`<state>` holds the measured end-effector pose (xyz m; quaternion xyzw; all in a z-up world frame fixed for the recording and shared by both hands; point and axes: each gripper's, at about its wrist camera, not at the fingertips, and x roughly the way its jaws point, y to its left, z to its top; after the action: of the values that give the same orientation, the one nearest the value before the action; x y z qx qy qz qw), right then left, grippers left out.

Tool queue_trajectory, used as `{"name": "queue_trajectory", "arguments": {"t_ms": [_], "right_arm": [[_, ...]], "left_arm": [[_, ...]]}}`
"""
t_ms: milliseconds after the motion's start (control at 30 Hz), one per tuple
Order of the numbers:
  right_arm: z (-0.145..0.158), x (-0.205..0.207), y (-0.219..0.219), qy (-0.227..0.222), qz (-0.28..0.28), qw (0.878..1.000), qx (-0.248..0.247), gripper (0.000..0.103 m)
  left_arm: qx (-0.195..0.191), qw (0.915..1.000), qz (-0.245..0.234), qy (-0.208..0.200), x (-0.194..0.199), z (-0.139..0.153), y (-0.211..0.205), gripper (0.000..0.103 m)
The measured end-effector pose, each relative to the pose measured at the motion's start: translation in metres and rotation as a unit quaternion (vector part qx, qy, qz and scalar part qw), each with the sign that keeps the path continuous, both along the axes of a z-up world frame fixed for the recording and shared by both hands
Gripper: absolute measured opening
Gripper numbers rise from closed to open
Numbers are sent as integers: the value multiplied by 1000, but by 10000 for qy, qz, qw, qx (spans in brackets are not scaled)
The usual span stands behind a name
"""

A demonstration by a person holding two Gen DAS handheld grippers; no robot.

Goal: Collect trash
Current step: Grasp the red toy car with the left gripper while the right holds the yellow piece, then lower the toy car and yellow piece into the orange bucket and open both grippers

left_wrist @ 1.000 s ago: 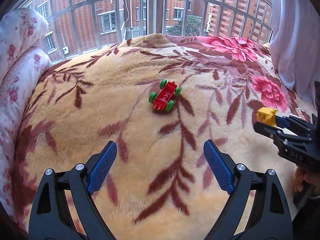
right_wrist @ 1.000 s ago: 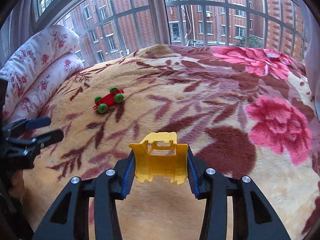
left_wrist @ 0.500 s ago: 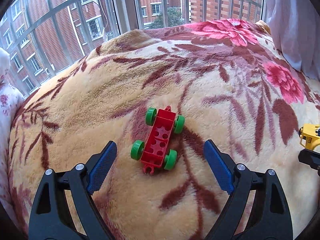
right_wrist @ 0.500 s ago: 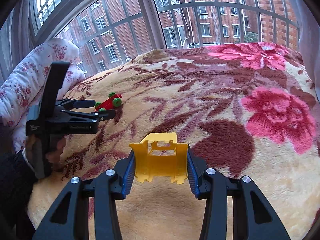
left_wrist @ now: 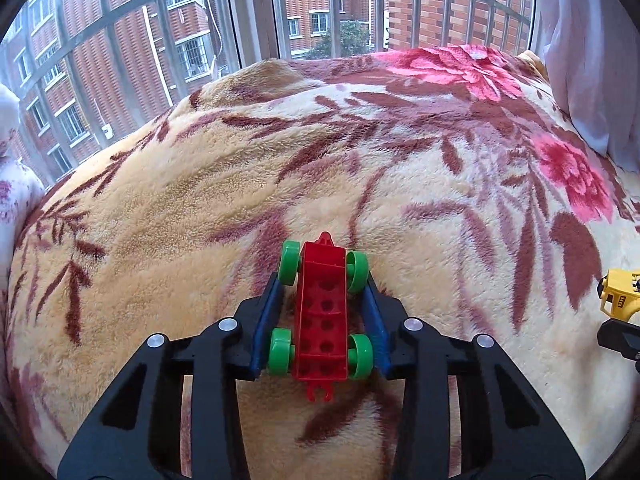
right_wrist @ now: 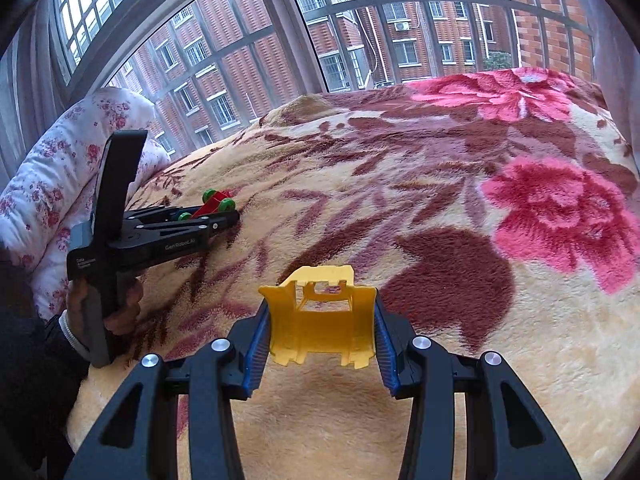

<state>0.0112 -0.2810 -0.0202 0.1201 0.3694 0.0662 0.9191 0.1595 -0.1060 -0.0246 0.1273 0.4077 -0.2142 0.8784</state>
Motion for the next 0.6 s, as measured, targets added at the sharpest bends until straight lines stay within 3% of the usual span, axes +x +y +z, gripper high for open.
{"name": "queue_trajectory", "arguments": {"t_ms": [300, 600], "right_arm": [[3, -9, 1, 8, -91, 10000, 13, 45], [10, -59, 35, 85, 136, 9997, -184, 45]], "left_arm": [[-96, 9976, 684, 103, -47, 22, 14, 38], [239, 9952, 921, -229, -137, 43, 20, 38]]}}
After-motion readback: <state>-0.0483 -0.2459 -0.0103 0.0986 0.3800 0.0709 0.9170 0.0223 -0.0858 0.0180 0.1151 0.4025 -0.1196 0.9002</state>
